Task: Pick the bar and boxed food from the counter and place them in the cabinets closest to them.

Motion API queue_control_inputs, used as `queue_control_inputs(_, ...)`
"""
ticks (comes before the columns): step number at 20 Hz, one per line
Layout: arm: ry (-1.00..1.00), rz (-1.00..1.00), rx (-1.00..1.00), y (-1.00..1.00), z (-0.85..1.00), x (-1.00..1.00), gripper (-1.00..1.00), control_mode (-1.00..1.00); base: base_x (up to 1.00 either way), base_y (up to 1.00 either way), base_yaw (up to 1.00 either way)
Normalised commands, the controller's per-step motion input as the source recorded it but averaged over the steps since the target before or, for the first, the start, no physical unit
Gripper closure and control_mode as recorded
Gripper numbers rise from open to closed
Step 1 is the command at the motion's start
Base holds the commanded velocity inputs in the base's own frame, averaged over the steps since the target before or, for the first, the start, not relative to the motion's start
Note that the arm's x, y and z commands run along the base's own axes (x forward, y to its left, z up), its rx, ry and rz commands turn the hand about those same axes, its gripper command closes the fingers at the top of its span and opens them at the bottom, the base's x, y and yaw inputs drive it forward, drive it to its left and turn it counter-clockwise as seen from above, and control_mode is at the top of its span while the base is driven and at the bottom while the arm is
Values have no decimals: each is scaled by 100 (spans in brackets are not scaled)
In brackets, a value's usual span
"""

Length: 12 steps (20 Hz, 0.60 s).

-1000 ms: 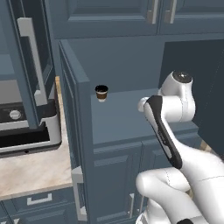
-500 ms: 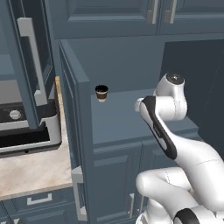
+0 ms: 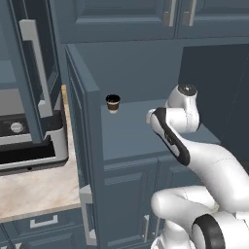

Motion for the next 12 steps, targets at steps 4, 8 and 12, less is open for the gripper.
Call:
queue_control_inputs(4, 0, 0, 0, 0, -17, 43, 100, -100, 0, 0, 0)
queue_control_inputs(8, 0, 0, 0, 0, -14, 45, 100, -100, 0, 0, 0)
queue_control_inputs(12, 0, 0, 0, 0, -14, 40, 100, -100, 0, 0, 0)
